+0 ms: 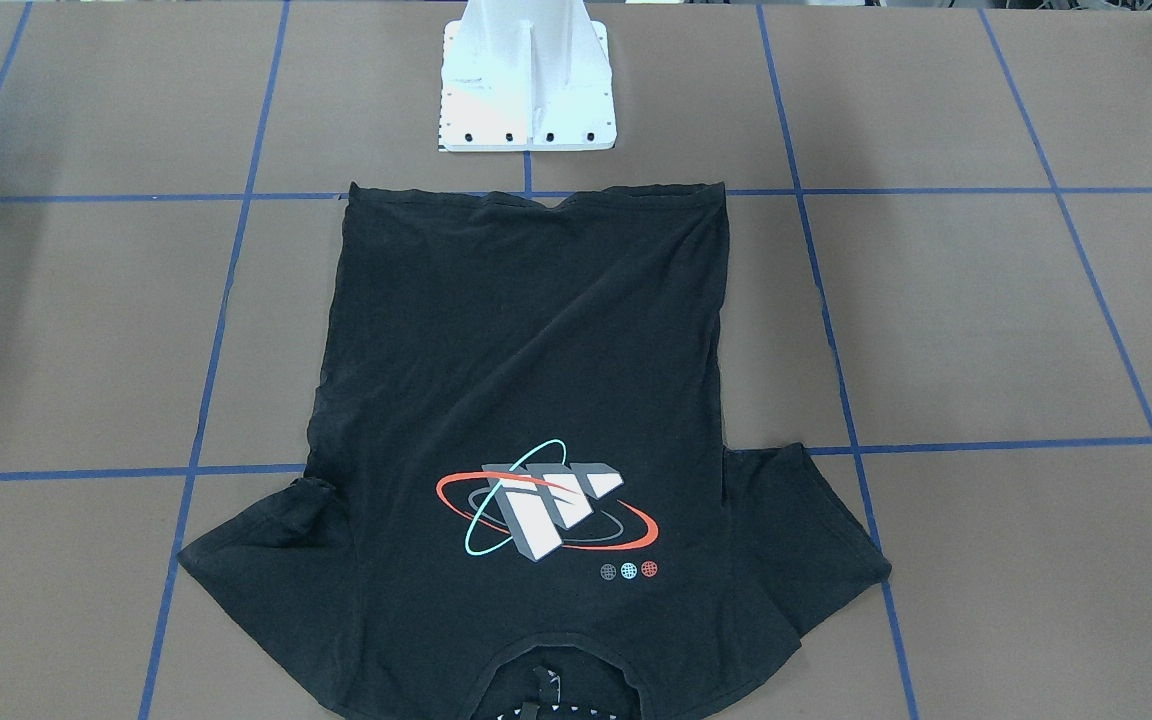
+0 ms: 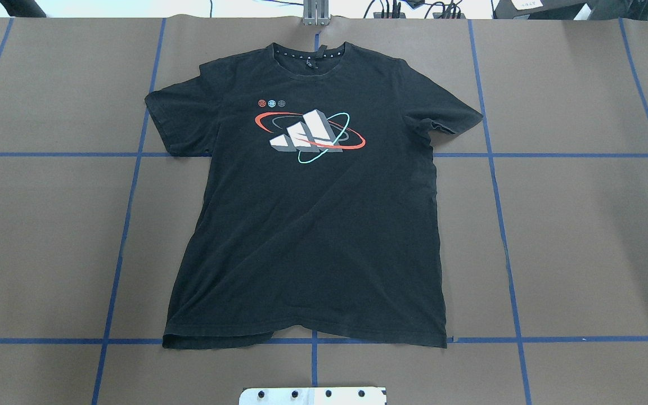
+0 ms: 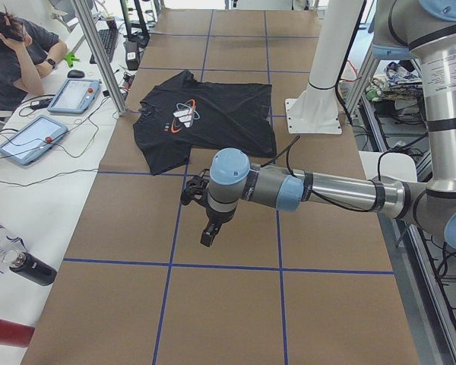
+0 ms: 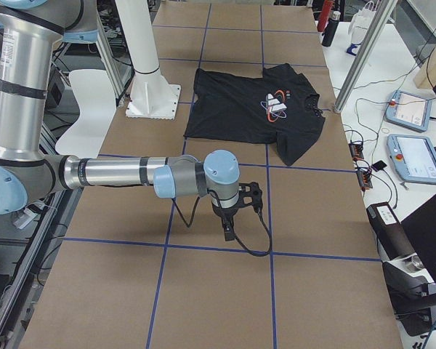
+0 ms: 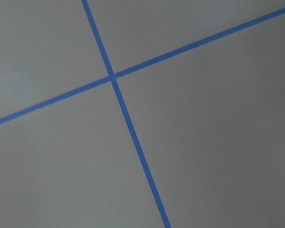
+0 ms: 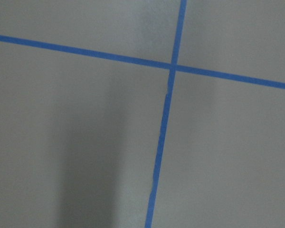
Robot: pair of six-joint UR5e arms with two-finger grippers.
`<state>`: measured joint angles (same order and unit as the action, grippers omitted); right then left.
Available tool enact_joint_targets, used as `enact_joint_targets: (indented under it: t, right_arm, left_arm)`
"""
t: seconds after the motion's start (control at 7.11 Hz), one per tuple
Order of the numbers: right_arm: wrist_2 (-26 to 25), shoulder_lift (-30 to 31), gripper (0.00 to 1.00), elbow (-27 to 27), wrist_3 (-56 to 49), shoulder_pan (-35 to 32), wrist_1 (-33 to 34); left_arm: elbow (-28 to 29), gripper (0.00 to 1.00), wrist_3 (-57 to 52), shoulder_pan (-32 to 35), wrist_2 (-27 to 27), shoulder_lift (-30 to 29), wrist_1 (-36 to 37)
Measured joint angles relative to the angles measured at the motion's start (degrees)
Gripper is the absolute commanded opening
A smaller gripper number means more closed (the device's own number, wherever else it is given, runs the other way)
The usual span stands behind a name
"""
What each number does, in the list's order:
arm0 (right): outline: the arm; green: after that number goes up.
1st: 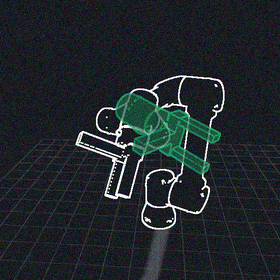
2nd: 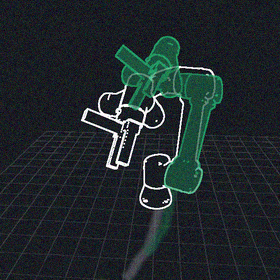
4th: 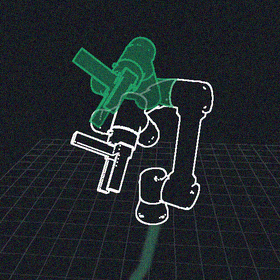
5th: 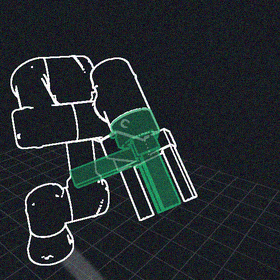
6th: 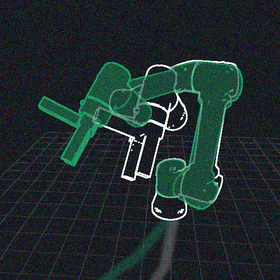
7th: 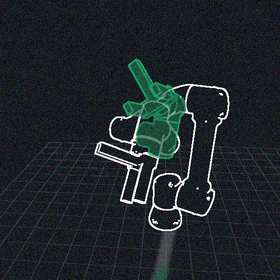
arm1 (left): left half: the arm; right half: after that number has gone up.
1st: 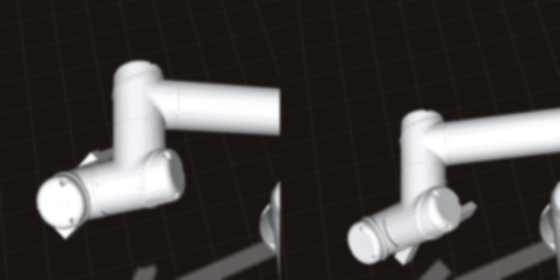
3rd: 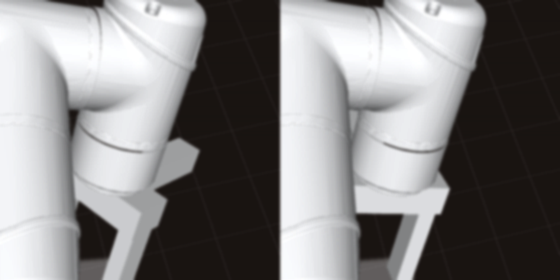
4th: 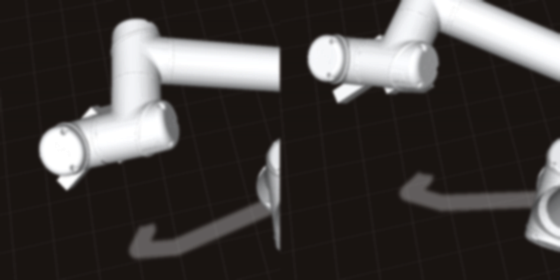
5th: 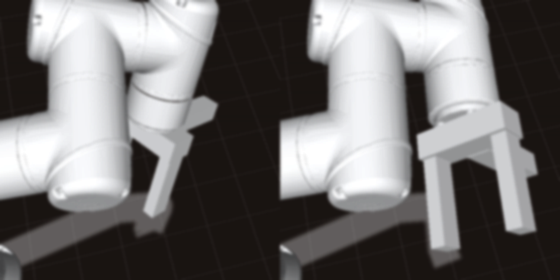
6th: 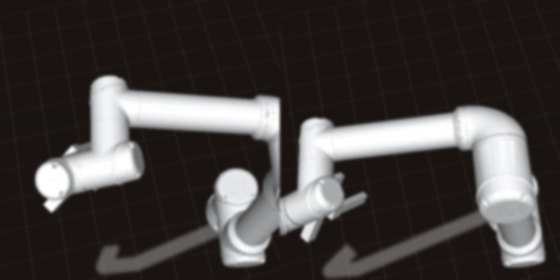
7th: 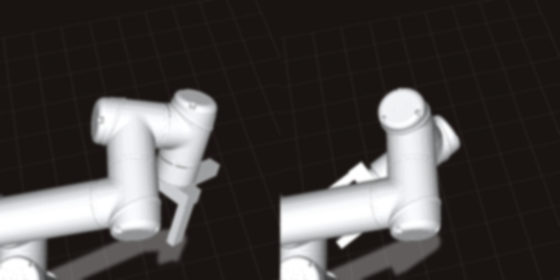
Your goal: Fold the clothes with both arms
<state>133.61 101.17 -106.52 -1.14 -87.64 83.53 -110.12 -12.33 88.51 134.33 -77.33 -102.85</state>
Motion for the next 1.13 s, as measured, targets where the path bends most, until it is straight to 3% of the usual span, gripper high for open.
enact_joint_targets:
  t: [0.28, 0.42, 0.84, 1.13]
  right_arm:
    - [0.4, -3.7, 1.0, 1.5, 0.7, 0.0, -2.9]
    - [0.4, -5.4, 1.0, 3.3, 1.8, 0.0, -4.2]
    - [0.7, -14.7, 1.0, 10.5, 8.5, 3.5, -8.7]
    - [-3.5, -24.6, 1.0, 13.8, 25.9, 12.4, -9.7]
  left_arm:
    - [4.3, 1.0, 1.2, -0.1, -0.2, -6.4, -17.8]
    - [8.7, 1.0, 3.4, -0.7, 0.1, -11.8, -23.0]
    - [17.0, 1.0, 21.0, -8.3, 0.1, -24.9, -30.6]
    - [18.4, 1.0, 26.9, -16.7, -1.6, -29.1, -31.8]
